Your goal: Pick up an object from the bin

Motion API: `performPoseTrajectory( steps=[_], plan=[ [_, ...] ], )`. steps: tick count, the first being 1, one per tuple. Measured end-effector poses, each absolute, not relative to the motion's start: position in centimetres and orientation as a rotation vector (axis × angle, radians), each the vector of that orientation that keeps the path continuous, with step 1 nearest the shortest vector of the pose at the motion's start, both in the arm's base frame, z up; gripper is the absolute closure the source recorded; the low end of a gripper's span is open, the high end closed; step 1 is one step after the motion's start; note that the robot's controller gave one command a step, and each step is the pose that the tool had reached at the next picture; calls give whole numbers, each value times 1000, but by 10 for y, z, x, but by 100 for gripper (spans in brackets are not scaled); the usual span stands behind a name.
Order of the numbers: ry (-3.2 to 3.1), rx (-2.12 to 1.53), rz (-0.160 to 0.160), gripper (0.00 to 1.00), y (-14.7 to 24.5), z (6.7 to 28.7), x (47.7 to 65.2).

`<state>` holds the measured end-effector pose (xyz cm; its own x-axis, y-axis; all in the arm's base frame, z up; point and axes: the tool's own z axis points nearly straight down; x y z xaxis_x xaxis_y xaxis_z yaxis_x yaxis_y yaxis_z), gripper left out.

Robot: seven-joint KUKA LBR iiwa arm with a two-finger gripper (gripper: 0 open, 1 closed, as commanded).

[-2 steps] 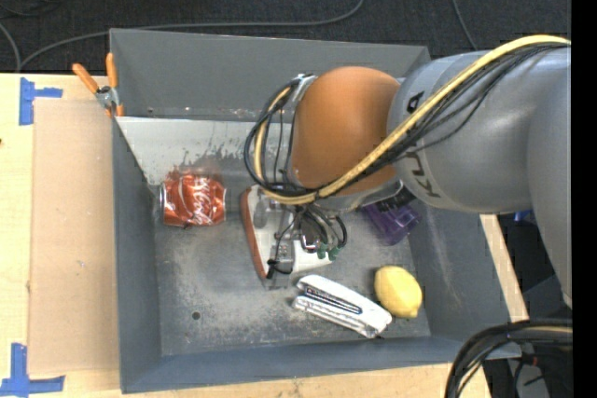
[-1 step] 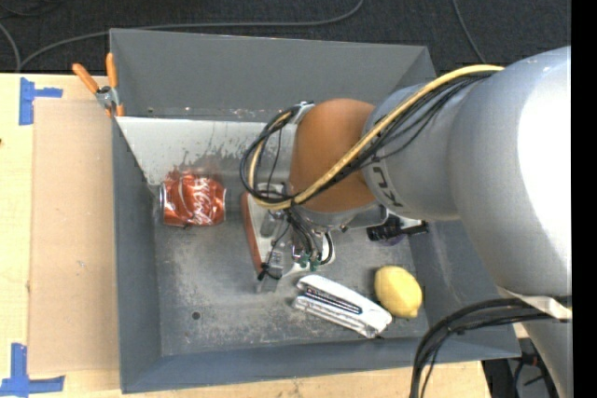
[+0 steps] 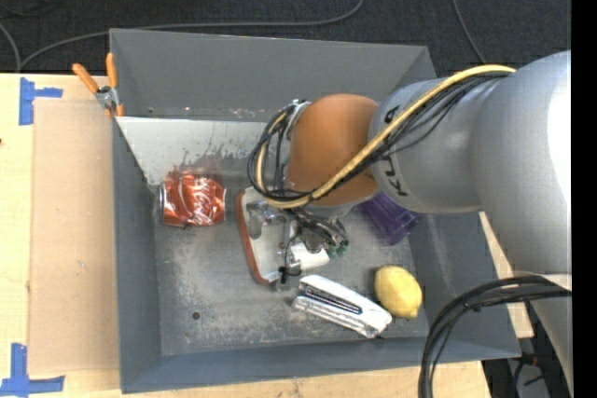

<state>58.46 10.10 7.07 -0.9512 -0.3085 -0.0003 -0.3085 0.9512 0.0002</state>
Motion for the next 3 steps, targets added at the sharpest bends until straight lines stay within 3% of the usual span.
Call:
performPoseTrajectory(
  steps=[1, 2, 3],
  plan=[
    [3136, 321, -2, 0, 104, 70, 572],
    [3084, -613, -2, 0, 118, 70, 577],
    [3145, 267, -1, 100, 110, 69, 572]
  ],
)
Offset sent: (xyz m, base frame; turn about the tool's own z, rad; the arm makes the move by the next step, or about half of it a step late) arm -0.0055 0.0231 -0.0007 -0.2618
